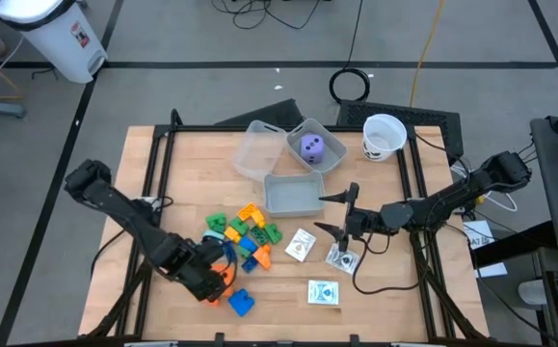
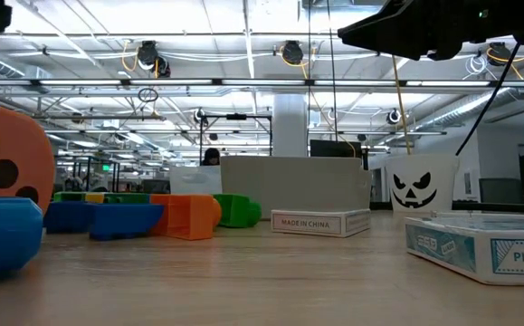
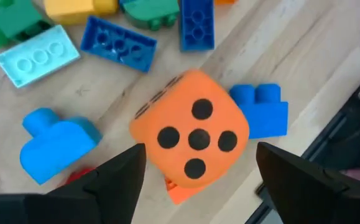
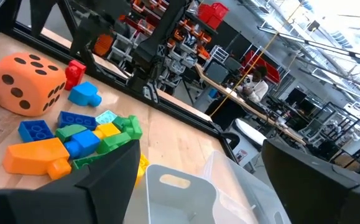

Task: Pick & Place Toys
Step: Put the orange die into the top gray bin

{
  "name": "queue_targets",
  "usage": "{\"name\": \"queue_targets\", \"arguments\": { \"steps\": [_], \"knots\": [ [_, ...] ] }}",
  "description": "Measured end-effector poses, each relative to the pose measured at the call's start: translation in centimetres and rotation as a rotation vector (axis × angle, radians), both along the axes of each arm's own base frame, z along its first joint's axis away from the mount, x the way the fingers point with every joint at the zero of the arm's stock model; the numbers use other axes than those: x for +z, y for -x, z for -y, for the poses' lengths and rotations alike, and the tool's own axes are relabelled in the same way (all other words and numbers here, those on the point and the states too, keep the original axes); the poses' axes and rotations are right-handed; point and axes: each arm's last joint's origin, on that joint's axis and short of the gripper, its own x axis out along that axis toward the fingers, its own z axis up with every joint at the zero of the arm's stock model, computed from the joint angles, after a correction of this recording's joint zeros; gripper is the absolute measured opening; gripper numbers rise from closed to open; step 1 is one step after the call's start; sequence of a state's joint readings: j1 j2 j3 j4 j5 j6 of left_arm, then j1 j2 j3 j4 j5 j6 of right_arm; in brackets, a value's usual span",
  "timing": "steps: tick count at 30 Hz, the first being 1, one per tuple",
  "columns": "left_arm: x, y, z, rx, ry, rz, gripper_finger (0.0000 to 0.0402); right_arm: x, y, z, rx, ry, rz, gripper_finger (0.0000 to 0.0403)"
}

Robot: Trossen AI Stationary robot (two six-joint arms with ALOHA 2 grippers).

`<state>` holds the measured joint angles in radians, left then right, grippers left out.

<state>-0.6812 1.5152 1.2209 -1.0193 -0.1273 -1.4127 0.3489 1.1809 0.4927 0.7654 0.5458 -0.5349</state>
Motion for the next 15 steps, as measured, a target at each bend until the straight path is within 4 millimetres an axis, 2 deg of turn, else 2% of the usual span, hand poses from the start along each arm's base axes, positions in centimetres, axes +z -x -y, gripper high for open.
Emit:
{"name": "queue_targets", "arguments": {
  "steps": [4, 8, 15],
  "knots": [
    [-0.4, 0.5, 0.6, 0.044, -0.007, 0.009, 0.0302, 0.0, 0.0, 0.0, 0.0, 0.0, 0.0, 0.0325],
    [-2.4, 1.5, 0.8, 0.13, 0.004, -0.028, 0.0308, 0.0, 0.0, 0.0, 0.002, 0.0, 0.0, 0.0325],
    [-5.1, 1.8, 1.2, 0.167, 0.119, 0.127, 0.031, 0.0, 0.0, 0.0, 0.002, -0.001, 0.001, 0.0325]
  ]
}}
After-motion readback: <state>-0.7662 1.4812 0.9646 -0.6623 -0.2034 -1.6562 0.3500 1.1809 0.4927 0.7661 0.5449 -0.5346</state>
